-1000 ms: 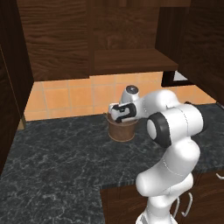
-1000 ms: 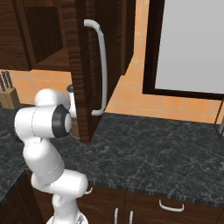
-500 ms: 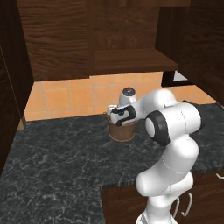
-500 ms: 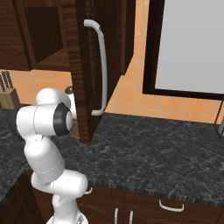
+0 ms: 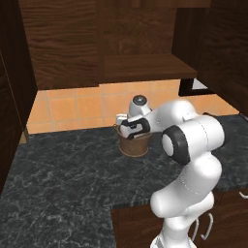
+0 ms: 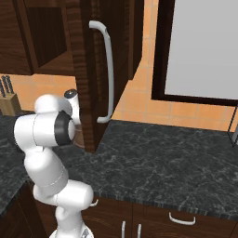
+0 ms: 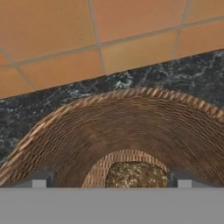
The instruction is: Open the cabinet, pick up the bread from the cabinet and place it in the basket. Then move the basket to the dining counter.
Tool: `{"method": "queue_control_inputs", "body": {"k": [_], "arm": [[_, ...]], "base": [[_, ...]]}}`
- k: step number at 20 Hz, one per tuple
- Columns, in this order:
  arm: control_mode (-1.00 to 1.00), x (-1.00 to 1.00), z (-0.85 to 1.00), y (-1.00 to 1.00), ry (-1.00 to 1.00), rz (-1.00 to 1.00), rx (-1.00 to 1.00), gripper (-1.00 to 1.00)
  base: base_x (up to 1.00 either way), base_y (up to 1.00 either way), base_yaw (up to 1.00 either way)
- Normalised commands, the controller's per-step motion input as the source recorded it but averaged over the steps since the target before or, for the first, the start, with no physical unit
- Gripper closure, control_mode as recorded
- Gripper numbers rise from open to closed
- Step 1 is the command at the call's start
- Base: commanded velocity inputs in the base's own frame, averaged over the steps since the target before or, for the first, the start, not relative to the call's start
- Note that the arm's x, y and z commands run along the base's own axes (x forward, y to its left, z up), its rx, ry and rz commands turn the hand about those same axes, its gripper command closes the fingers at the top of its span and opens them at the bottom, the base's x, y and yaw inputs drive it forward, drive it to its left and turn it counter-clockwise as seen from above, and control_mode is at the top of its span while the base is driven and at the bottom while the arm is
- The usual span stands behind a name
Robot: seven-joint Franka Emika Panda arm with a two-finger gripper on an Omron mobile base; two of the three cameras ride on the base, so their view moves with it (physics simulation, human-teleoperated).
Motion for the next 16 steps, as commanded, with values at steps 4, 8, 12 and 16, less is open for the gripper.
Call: {"method": "queue_control_inputs", "body": {"k": [4,8,12,16], "arm": [[-1.0,-0.55,0.4,0.0,-0.02,0.0,0.12,-1.0],[-1.0,-0.58,0.38,0.0,0.0,-0.09,0.06,-1.0],[-1.0,-0.44,0.44,0.0,0.01,-0.24,0.06,-1.0],[-1.0,-0.33,0.28,-0.18,0.15,-0.23,0.26,-1.0]], "base": [[0.0,0.0,0.0],[0.0,0.0,0.0],[0.0,0.0,0.0],[0.0,0.0,0.0]]}}
